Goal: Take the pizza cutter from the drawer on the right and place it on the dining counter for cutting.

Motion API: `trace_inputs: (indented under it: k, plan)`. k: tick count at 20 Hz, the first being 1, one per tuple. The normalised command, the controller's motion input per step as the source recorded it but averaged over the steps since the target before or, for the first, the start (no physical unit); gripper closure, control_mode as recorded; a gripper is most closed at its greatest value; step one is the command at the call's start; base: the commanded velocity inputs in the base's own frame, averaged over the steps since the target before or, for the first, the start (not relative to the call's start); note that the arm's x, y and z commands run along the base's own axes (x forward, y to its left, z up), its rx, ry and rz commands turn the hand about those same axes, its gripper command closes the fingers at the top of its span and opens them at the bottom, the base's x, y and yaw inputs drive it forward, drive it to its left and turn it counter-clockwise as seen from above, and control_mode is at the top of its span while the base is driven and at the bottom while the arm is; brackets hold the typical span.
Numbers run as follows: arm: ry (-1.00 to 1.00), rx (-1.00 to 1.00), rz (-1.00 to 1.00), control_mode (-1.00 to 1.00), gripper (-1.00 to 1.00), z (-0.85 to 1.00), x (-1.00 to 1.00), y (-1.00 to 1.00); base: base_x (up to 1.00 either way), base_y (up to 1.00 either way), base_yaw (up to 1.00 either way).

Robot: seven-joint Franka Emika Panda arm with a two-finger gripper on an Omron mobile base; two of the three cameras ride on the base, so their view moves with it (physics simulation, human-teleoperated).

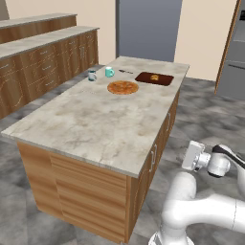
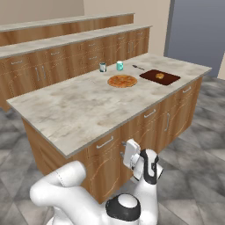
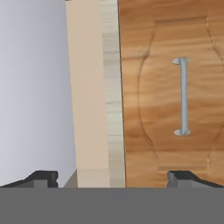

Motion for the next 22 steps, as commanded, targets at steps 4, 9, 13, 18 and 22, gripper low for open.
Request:
trace_inputs:
  k: [4,9,13,18,22]
  plan:
    - [-0.01,0.0,0.0,-1.0,-1.0,-0.4,0.53,0.04,0.0,0.0,0.0]
    - [-0.05,0.0,0.0,-1.0,-1.0,-0.42,0.5,0.02,0.0,0.0,0.0]
    - [-0.17,0.0,0.0,-1.0,-1.0,-0.3,0.0,0.06,0.0,0.0,0.0]
    - [-0.16,0.0,0.0,-1.0,-1.0,-0.18,0.05,0.3,0.0,0.0,0.0]
    - [-0.14,0.0,0.0,-1.0,-1.0,-0.22,0.17,0.43,0.0,0.0,0.0]
